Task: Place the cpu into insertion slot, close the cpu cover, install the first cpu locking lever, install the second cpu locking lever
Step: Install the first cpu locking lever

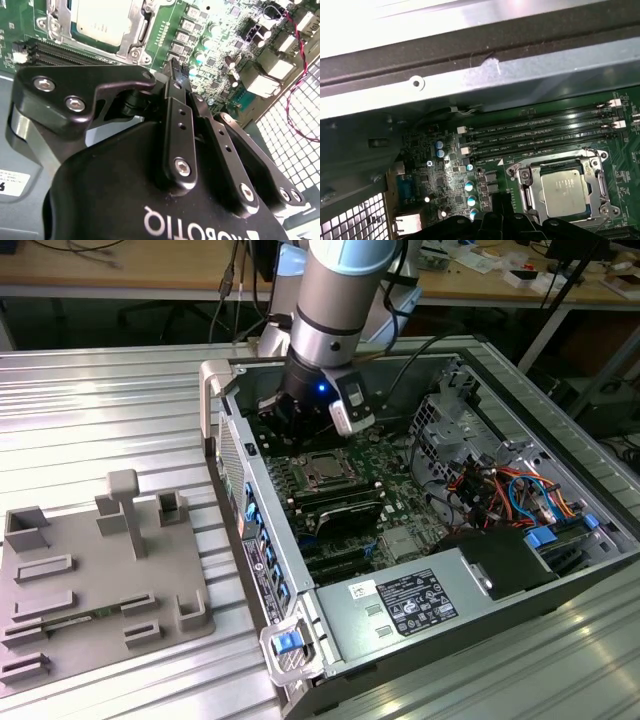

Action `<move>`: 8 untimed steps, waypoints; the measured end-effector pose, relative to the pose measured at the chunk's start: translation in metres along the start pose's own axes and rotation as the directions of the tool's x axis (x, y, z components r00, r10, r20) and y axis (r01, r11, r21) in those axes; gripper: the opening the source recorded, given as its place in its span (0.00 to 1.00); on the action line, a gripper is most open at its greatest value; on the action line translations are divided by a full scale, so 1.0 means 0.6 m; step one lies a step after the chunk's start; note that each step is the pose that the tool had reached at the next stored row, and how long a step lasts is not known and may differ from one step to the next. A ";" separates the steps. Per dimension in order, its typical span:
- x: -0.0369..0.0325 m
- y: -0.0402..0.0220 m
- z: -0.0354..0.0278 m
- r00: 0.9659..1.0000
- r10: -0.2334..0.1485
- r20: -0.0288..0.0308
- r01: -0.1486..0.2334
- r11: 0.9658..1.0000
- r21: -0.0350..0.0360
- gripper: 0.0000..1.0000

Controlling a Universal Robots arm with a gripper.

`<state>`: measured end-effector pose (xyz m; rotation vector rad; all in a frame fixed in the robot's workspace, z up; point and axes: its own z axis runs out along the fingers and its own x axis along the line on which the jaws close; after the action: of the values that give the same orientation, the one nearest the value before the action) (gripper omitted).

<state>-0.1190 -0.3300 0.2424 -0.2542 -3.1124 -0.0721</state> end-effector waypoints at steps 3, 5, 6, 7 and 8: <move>0.001 0.006 0.001 1.000 -0.012 -0.001 0.012 1.000 0.000 0.11; 0.002 0.010 0.001 1.000 -0.028 -0.001 0.028 1.000 0.000 0.11; 0.002 0.012 0.001 0.999 -0.034 -0.002 0.034 0.999 0.001 0.11; 0.002 0.014 0.001 0.999 -0.039 -0.002 0.039 0.999 0.001 0.11; 0.003 0.016 0.002 0.999 -0.043 -0.002 0.043 0.999 0.001 0.11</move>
<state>-0.1191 -0.3201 0.2419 -0.1876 -3.1162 -0.0717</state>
